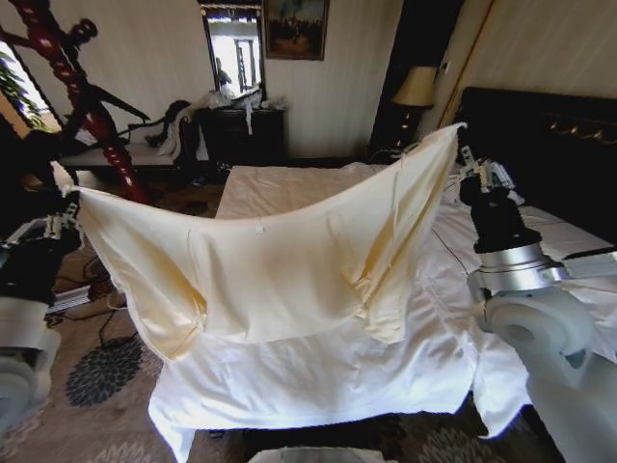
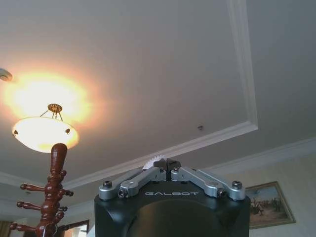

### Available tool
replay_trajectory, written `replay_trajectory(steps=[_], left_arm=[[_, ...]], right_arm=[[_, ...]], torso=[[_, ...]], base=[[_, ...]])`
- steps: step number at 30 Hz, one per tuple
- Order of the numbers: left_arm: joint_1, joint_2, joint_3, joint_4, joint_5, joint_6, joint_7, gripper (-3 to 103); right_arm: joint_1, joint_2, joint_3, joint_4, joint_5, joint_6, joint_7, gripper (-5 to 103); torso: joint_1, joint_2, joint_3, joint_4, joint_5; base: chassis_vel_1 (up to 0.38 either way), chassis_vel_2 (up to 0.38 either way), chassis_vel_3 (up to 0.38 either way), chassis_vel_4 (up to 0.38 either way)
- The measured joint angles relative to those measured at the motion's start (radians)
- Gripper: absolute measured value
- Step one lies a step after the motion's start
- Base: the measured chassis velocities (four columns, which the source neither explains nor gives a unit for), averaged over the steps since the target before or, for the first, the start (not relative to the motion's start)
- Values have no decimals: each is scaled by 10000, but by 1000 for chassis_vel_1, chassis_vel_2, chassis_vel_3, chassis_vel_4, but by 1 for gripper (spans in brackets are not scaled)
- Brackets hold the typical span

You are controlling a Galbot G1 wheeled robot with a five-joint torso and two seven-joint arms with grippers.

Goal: Pick up the clothes from the bed and hang them on the clothes hanger.

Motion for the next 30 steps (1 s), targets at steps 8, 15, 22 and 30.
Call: replay_trajectory(steps=[8,15,22,30], left_arm=[[-836,-996,3325,1557,1402,154,289,0],[-2099,-1477,4782,3620,1634,169,104,0],[-3814,-2198,6244,5621,2914,139,-56,0],[-2743,-1349,6315,4606,3329,2570,-1180,16]], right_arm=[[-324,577,-2138,-1511,-1578,-49,154,0],[40,1221,-3085,-3014,-2137,133,71,0],[368,1571,-3514,-4074,-2485,285,201,0],[297,1070,-3224,-2960,-2161,296,197,0]], torso=[[1,-1,3,-3,-2],[1,-1,3,-3,1],[3,-3,4,-6,0],[1,-1,2,1,-2]], base=[[0,0,0,0],[0,0,0,0],[0,0,0,0],[0,0,0,0]])
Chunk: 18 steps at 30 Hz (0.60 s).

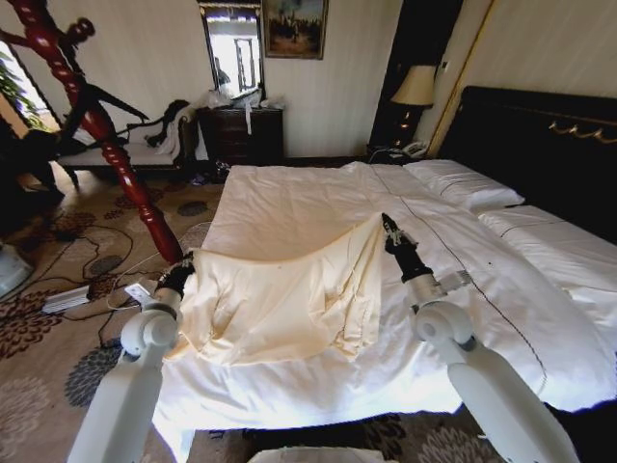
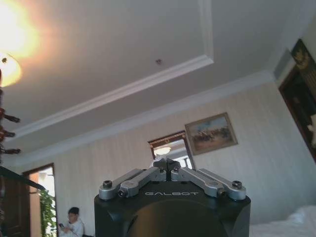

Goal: Pick up the clothes from the bed and hang them on the clothes hanger.

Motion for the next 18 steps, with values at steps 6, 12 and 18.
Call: replay_trajectory(steps=[6,12,18], left_arm=[[977,1486,-512,-1112,189,2161,-559,43],[968,2176,-1200,-1954,-405,322,145,64],[-630,3761,-2469,-1246,-1457,-1865,267,86]], right_arm=[[-387,-752,480,946,237,-59,109,0],[-394,-1075,700,1308,432,-114,370,0],[-424,-955,705,1273,287,-53,329,0]], torso=[[-2,1,-2,-11,0],[-2,1,-1,0,-3],[-2,1,-1,-4,6]], base=[[0,0,0,0],[0,0,0,0],[0,0,0,0]])
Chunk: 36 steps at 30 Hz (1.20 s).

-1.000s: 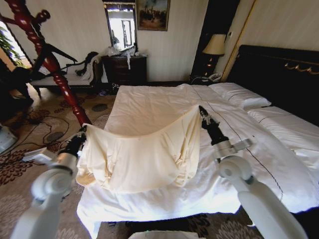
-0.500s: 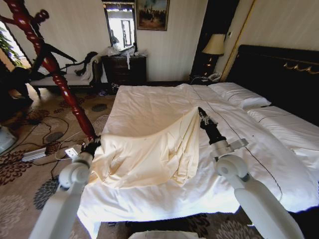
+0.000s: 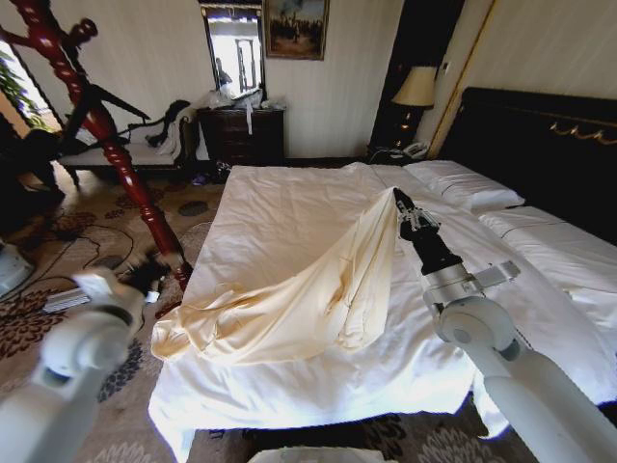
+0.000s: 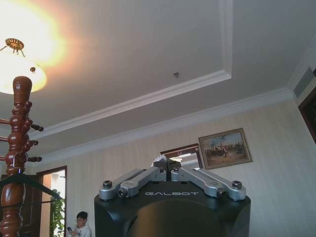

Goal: Pick up the clothes from the bed and hang them on the clothes hanger.

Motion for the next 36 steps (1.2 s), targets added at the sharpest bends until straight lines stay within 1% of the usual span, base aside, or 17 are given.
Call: replay_trajectory(steps=[3,6,11,13,14,15,16,17,18,19,21,22,27,28,29,30,36], left_arm=[[-816,793,-18,1210,48,-617,26,91],[-2168,1477,399,2496,114,-743,40,100],[-4015,2248,1137,3487,-283,-261,19,100],[-5923,2703,2639,4763,-337,293,-2,100],[-5923,2703,2639,4763,-337,293,-2,100],[-6645,2719,3385,5240,-330,524,14,100],[-7786,2672,4331,5925,-321,867,24,100],[-9180,2508,5459,6809,-323,1239,6,100],[-9180,2508,5459,6809,-323,1239,6,100],[-9999,2350,6161,7412,-365,1363,47,100],[-12259,1778,8000,9126,-611,1481,379,100],[-13125,1508,8688,9748,-754,1492,527,100],[-14654,881,9970,10694,-848,1945,450,100],[-15149,696,10377,10921,-874,2405,267,100],[-15971,437,11131,11265,-971,3476,-270,100],[-16137,396,11284,11338,-1035,3686,-375,100],[-16692,232,12072,11816,-1303,4119,-561,100]], right_arm=[[23,267,12,-70,-124,60,-99,0],[38,604,72,-139,-290,135,-261,0],[208,799,-12,-248,-303,138,-306,0],[275,852,-75,-330,-329,137,-324,0],[275,852,-75,-330,-329,137,-324,0],[263,858,-74,-327,-335,135,-326,0],[211,857,-45,-325,-337,129,-319,0],[143,851,0,-299,-339,126,-312,0],[143,851,0,-299,-339,126,-312,0],[105,841,24,-294,-342,124,-303,0],[39,812,86,-279,-367,120,-285,0],[17,818,97,-268,-383,120,-277,0],[-101,865,103,-214,-466,115,-253,0],[-165,870,102,-192,-521,114,-248,0],[-268,870,164,-130,-603,114,-202,0],[-298,870,191,-108,-616,115,-172,0],[-490,890,299,-40,-785,122,-40,0]], torso=[[2,0,1,-2,-3],[2,0,2,5,-15],[2,0,2,-4,-5],[1,0,0,12,5],[1,0,0,12,5],[0,0,0,14,-2],[2,-1,3,2,-30],[3,-1,2,-3,-9],[3,-1,2,-3,-9],[3,-1,2,1,6],[3,-1,4,-8,-13],[6,-1,3,-10,-2],[4,-1,3,-1,-3],[4,-1,1,-2,0],[2,-2,1,1,-2],[3,-1,1,1,-1],[0,-1,0,3,-1]], base=[[0,0,0,0],[0,0,0,0],[0,0,0,0],[0,0,0,0],[0,0,0,0],[0,0,0,0],[0,0,0,0],[0,0,0,0],[0,0,0,0],[0,0,0,0],[0,0,0,0],[0,0,0,0],[0,0,0,0],[0,0,0,0],[0,0,0,0],[0,0,0,0],[0,0,0,0]])
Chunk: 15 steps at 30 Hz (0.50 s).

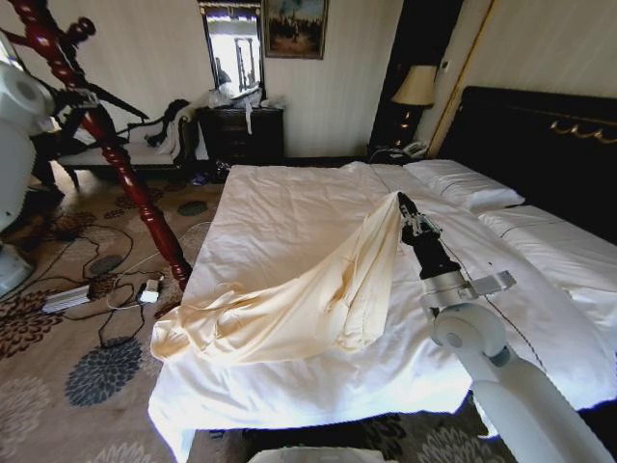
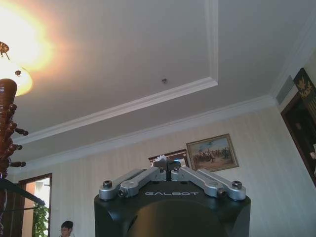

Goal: Pick up the clothes from the bed and hang them on the clothes hanger.

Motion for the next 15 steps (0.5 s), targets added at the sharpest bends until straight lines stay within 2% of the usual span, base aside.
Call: replay_trajectory(steps=[4,5,10,13,14,15], left_arm=[[69,-133,51,294,-120,1,-16,103],[226,-216,-50,395,-394,3,-91,100],[480,-248,-248,384,-810,-5,-226,96],[638,-227,-464,284,-1227,-27,-366,87],[681,-213,-513,249,-1347,-33,-384,76],[681,-213,-513,249,-1347,-33,-384,76]], right_arm=[[-57,12,10,35,-104,1,29,0],[-113,12,28,65,-187,2,31,0],[-199,-4,75,105,-270,6,33,0],[-252,-30,129,135,-285,10,33,0],[-251,-29,133,136,-301,11,34,0],[-251,-29,133,136,-301,11,34,0]], torso=[[1,0,0,-1,-4],[2,-1,1,-2,-5],[1,0,1,-5,-3],[1,0,1,0,-3],[1,0,0,0,-3],[1,0,0,0,-3]], base=[[0,0,0,0],[0,0,0,0],[0,0,0,0],[0,0,0,0],[0,0,0,0],[0,0,0,0]])
